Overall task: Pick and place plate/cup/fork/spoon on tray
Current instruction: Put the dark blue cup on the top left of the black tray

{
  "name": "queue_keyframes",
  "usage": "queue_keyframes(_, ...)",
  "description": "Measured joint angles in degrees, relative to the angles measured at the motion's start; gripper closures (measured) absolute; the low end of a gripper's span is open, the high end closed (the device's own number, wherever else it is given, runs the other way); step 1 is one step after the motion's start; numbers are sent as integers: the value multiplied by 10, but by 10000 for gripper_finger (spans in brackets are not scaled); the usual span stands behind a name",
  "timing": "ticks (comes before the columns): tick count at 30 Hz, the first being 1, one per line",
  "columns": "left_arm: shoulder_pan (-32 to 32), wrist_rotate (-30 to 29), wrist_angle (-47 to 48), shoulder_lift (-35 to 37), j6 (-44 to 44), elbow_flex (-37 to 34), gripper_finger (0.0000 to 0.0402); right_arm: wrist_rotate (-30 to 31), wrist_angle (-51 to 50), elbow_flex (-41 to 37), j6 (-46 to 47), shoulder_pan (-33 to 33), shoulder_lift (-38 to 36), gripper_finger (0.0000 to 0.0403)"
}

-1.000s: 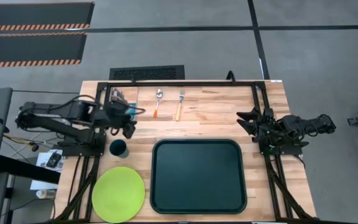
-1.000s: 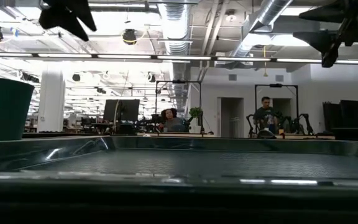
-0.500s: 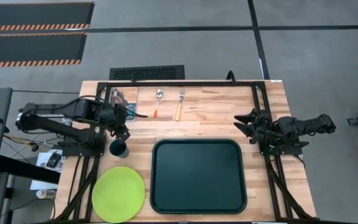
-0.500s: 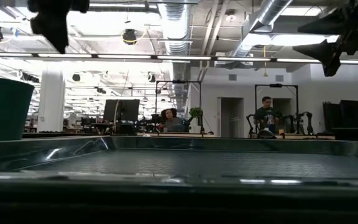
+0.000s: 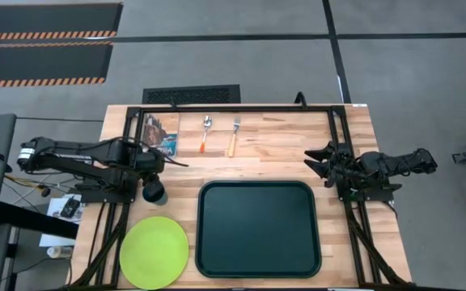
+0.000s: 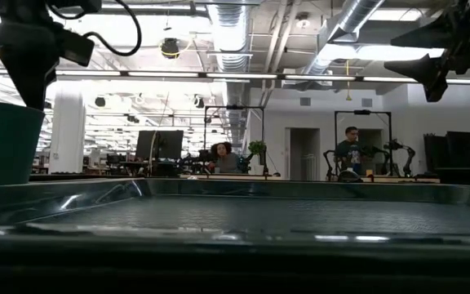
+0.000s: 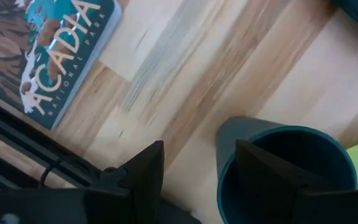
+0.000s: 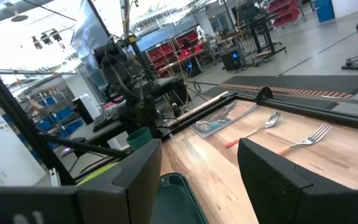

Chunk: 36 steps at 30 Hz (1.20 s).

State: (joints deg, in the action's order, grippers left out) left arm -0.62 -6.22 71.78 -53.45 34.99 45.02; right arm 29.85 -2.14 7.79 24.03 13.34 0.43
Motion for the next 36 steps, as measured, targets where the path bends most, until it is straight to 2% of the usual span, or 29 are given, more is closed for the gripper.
queue_keyframes(6,-22,25,-11,0,-34,-2,217,0,-8,0,0,0,0,164)
queue_keyframes(9,-32,16,-8,0,-39,-2,217,0,-8,0,0,0,0,164)
queue_keyframes(24,-33,38,-19,30,-74,20,217,0,-9,0,0,0,0,164)
queue_keyframes(29,-51,40,18,24,-75,6,217,0,-9,0,0,0,0,164)
queue_keyframes(36,-77,35,-17,23,-69,-32,217,0,-9,0,0,0,0,164)
